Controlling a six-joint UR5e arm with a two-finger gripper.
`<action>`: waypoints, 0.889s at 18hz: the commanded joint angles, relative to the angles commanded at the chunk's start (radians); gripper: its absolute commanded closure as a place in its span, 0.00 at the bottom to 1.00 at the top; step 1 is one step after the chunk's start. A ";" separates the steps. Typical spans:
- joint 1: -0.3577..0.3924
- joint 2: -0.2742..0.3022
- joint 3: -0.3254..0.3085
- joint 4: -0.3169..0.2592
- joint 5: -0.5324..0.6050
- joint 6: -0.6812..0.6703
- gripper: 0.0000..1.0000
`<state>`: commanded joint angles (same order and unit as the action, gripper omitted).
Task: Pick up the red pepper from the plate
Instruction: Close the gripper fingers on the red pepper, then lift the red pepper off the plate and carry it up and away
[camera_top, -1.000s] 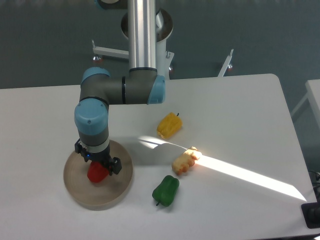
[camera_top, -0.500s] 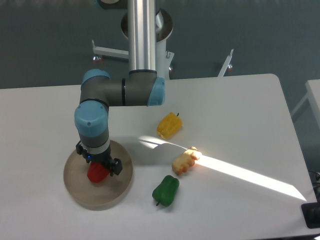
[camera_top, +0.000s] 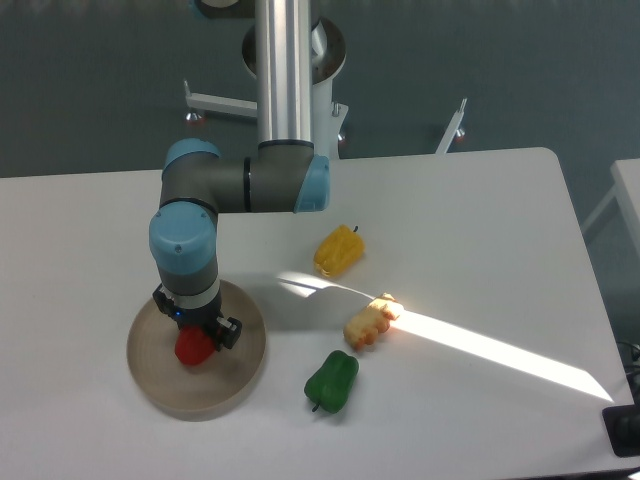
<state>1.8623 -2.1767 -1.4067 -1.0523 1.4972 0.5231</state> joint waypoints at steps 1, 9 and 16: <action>0.000 0.002 0.000 0.000 0.000 0.000 0.38; 0.002 0.012 0.012 -0.011 0.002 0.038 0.45; 0.095 0.074 0.018 -0.084 0.005 0.224 0.44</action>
<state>1.9572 -2.1032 -1.3883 -1.1365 1.5018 0.7468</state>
